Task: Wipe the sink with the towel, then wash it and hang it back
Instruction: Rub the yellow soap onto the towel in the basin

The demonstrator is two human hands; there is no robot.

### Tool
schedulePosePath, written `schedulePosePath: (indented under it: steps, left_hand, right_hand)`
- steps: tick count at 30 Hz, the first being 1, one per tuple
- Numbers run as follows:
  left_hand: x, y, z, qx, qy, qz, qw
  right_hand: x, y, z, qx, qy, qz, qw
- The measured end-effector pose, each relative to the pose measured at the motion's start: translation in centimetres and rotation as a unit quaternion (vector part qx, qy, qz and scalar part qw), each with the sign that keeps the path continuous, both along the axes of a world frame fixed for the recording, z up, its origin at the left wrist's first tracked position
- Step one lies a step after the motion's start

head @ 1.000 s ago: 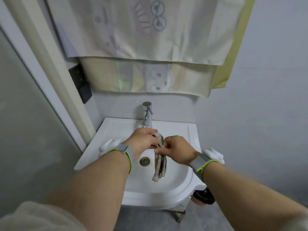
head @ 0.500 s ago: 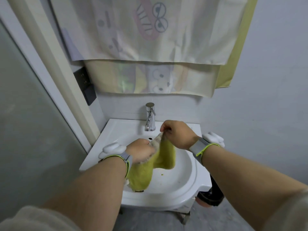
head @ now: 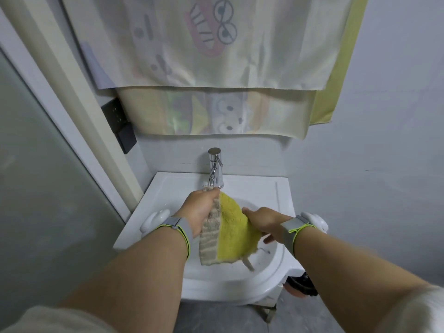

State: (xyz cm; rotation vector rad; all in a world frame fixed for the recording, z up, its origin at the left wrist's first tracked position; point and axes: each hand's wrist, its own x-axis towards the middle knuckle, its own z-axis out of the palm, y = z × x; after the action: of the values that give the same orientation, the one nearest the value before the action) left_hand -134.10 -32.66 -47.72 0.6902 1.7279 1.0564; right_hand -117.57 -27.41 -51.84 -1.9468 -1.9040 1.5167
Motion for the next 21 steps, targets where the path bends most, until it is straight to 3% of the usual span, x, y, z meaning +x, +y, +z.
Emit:
schedulePosePath:
  steps: [5, 8, 11, 15, 19, 21]
  left_hand:
    - [-0.5, 0.1, 0.5, -0.024, -0.157, 0.020, 0.987]
    - [-0.9, 0.3, 0.8, -0.007, -0.202, 0.040, 0.979]
    - [-2.0, 0.7, 0.5, 0.016, -0.170, 0.060, 0.983]
    - [-3.3, 0.7, 0.2, 0.030, -0.137, 0.087, 0.986]
    - [-5.1, 0.6, -0.7, 0.011, -0.034, 0.067, 0.997]
    - [-6.4, 0.5, -1.6, -0.003, 0.072, 0.040, 0.997]
  right_hand:
    - [0.5, -0.2, -0.4, -0.134, 0.140, 0.005, 0.981]
    - [0.0, -0.1, -0.7, -0.138, 0.255, -0.039, 0.956]
    - [-0.4, -0.2, -0.5, -0.185, 0.368, -0.087, 0.907]
    - [-1.5, -0.6, -0.2, -0.187, 0.424, -0.124, 0.878]
    - [-3.2, 0.0, -0.3, -0.062, 0.360, -0.184, 0.913]
    - [-3.8, 0.4, -0.4, -0.005, 0.298, -0.186, 0.936]
